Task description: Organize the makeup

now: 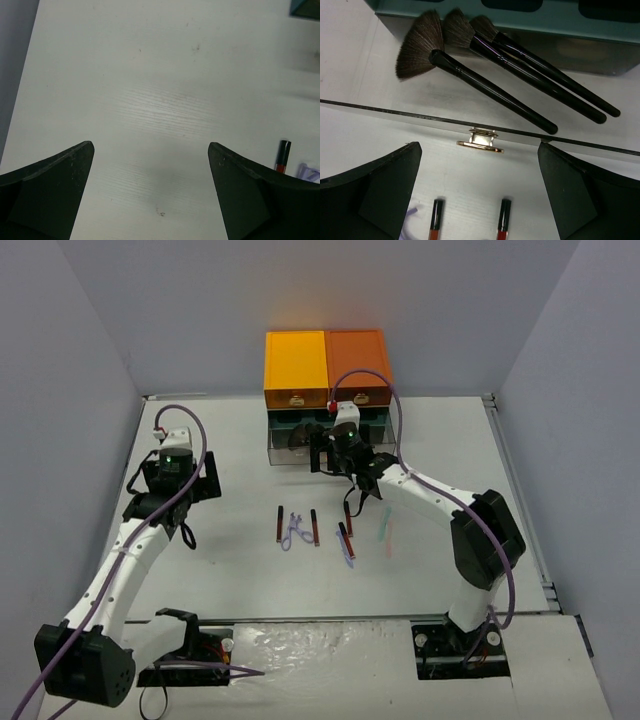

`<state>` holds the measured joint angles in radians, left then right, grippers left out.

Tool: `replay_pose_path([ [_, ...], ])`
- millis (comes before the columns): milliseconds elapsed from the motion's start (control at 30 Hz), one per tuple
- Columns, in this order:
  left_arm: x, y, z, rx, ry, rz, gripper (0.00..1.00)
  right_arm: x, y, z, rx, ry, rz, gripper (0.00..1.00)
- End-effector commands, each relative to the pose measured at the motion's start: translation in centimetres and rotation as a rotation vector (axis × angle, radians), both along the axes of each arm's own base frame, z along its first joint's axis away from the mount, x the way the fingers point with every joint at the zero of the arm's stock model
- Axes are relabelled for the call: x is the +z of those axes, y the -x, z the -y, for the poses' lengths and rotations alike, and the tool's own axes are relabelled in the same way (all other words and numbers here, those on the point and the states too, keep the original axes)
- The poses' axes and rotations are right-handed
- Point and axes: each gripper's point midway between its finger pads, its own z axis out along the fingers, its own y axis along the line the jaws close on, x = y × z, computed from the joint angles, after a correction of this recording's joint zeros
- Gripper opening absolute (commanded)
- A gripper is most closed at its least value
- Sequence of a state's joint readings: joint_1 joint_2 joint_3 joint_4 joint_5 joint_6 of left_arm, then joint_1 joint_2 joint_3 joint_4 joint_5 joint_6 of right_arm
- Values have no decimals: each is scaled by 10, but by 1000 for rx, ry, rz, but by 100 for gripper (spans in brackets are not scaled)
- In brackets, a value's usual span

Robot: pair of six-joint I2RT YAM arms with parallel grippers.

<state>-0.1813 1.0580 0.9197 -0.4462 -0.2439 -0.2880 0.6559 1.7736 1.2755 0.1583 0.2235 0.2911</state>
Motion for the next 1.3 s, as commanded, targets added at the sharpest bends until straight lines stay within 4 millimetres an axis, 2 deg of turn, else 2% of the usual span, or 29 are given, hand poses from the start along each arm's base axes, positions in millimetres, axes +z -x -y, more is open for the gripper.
replay_pose_path([
  [0,25,-11,-7,13,-35,110,97,49,-40,-11,-69,-68,155,100],
  [100,26,-13,-7,18,-33,120,97,43,-56,-14,-77,-37,171,100],
  [200,26,-14,-8,28,-34,121,97,49,-70,-14,-90,-32,212,100],
  [500,21,-13,-8,35,-27,105,97,49,-113,-16,-97,-3,309,100],
  [667,22,-13,-10,43,-31,104,97,54,-126,-18,-90,-19,358,100],
  [1000,23,-12,-14,65,-44,108,97,65,-137,-12,-115,-57,439,100],
  [1133,24,-13,-15,68,-46,111,97,72,-134,-10,-115,-57,446,100],
  [1267,23,-13,-14,69,-45,103,97,91,-121,-3,-107,-59,443,100],
])
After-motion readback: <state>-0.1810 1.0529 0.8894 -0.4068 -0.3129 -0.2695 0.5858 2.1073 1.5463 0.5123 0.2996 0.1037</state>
